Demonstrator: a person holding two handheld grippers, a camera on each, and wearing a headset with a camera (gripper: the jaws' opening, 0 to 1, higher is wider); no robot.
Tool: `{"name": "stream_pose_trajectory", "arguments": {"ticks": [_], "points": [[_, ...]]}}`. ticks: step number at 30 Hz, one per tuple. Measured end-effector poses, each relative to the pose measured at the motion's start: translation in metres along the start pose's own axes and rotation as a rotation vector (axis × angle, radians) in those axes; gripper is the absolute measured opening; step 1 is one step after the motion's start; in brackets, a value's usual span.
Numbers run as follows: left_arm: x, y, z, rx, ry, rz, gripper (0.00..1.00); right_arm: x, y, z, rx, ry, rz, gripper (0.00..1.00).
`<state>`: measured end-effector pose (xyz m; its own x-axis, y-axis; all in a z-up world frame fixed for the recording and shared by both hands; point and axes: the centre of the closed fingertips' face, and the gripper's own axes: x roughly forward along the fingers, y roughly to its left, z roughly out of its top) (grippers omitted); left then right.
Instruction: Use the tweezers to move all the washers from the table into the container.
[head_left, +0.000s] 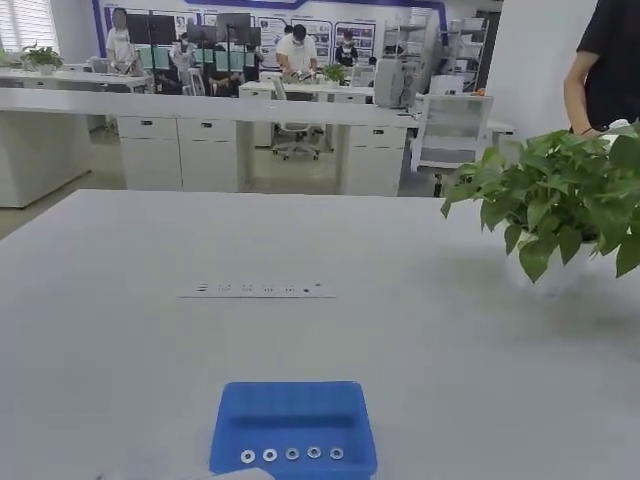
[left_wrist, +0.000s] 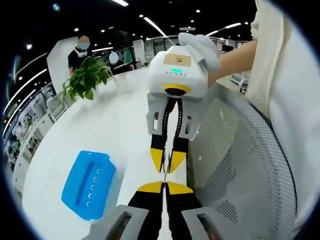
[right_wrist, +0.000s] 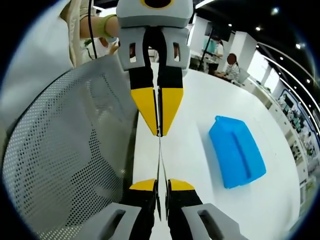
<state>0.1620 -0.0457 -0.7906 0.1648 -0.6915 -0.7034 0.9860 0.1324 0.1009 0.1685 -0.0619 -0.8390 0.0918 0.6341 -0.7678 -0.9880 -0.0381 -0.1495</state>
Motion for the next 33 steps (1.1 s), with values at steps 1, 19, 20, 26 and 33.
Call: {"name": "stream_pose_trajectory", "arguments": {"ticks": [1, 19, 20, 26, 33], "points": [[0.0, 0.002, -0.003, -0.007, 0.009, 0.001, 0.0, 0.004, -0.001, 0.0, -0.003, 0.004, 0.004, 0.05], [0.011, 0.003, -0.052, -0.091, 0.134, -0.065, 0.0, 0.036, 0.006, -0.003, 0.083, -0.019, 0.071, 0.06], [0.012, 0.002, -0.053, -0.095, 0.136, -0.069, 0.0, 0.035, 0.007, -0.004, 0.109, -0.024, 0.072, 0.07], [0.017, 0.003, -0.066, -0.064, 0.199, -0.068, 0.0, 0.005, 0.004, -0.001, 0.227, -0.116, 0.005, 0.11], [0.02, 0.007, -0.078, -0.079, 0.239, -0.062, 0.0, -0.043, -0.015, -0.027, 0.363, -0.141, -0.159, 0.18]]}}
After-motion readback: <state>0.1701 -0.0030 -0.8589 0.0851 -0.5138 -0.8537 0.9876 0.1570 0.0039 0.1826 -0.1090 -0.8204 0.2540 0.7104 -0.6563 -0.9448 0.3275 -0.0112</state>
